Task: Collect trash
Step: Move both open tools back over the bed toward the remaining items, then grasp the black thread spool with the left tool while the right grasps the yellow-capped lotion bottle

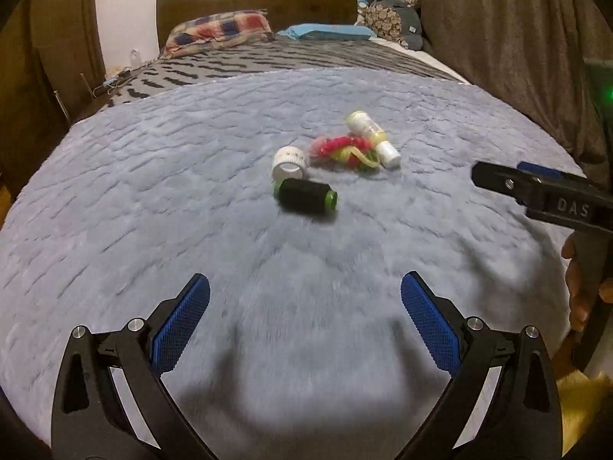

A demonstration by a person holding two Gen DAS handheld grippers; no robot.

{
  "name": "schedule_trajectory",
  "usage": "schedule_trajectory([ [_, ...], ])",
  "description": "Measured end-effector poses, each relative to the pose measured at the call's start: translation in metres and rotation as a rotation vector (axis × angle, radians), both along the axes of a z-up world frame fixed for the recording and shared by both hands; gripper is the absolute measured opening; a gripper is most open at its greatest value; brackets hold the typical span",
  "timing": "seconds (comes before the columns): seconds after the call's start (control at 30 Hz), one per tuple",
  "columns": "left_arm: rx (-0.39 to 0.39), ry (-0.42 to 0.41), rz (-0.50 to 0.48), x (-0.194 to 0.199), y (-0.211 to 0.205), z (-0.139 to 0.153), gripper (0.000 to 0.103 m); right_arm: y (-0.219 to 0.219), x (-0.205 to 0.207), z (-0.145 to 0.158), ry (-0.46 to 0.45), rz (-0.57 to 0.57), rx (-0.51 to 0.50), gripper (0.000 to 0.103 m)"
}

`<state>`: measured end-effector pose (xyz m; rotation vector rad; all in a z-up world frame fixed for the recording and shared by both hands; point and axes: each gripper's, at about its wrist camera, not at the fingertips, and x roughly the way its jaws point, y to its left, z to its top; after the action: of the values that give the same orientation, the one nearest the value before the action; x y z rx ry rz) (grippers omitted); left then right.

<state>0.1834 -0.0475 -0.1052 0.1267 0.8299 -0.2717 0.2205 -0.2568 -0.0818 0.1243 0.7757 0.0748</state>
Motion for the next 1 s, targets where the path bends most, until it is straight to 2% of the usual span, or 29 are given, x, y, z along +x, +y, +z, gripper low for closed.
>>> schedule_trajectory([
  [0.3, 0.022, 0.011, 0.021, 0.064, -0.009, -0.023, 0.095, 0.014, 0.089, -0.009, 0.041, 0.001, 0.11, 0.099],
  [0.4, 0.023, 0.017, 0.01, 0.078, -0.012, -0.027, 0.095, 0.023, 0.109, -0.014, 0.054, 0.005, 0.094, 0.098],
  [0.57, 0.005, 0.042, 0.014, 0.096, -0.013, -0.031, 0.092, 0.032, 0.133, -0.025, 0.085, 0.013, 0.095, 0.089],
  [0.6, 0.003, 0.047, 0.008, 0.098, -0.014, -0.032, 0.09, 0.034, 0.137, -0.029, 0.092, 0.016, 0.109, 0.086],
  [0.67, 0.005, 0.064, -0.006, 0.103, -0.017, -0.035, 0.077, 0.035, 0.143, -0.035, 0.105, 0.017, 0.113, 0.078],
  [0.8, 0.015, 0.073, -0.019, 0.105, -0.022, -0.037, 0.066, 0.038, 0.147, -0.045, 0.133, -0.012, 0.051, 0.052],
  [0.87, 0.009, 0.069, -0.028, 0.104, -0.022, -0.036, 0.054, 0.032, 0.146, -0.044, 0.128, -0.024, 0.065, 0.035],
  [0.93, 0.013, 0.065, -0.031, 0.102, -0.022, -0.035, 0.054, 0.026, 0.143, -0.04, 0.129, -0.022, 0.08, 0.033],
  [1.0, 0.023, 0.06, -0.034, 0.098, -0.023, -0.034, 0.053, 0.026, 0.138, -0.036, 0.124, -0.017, 0.054, 0.033],
])
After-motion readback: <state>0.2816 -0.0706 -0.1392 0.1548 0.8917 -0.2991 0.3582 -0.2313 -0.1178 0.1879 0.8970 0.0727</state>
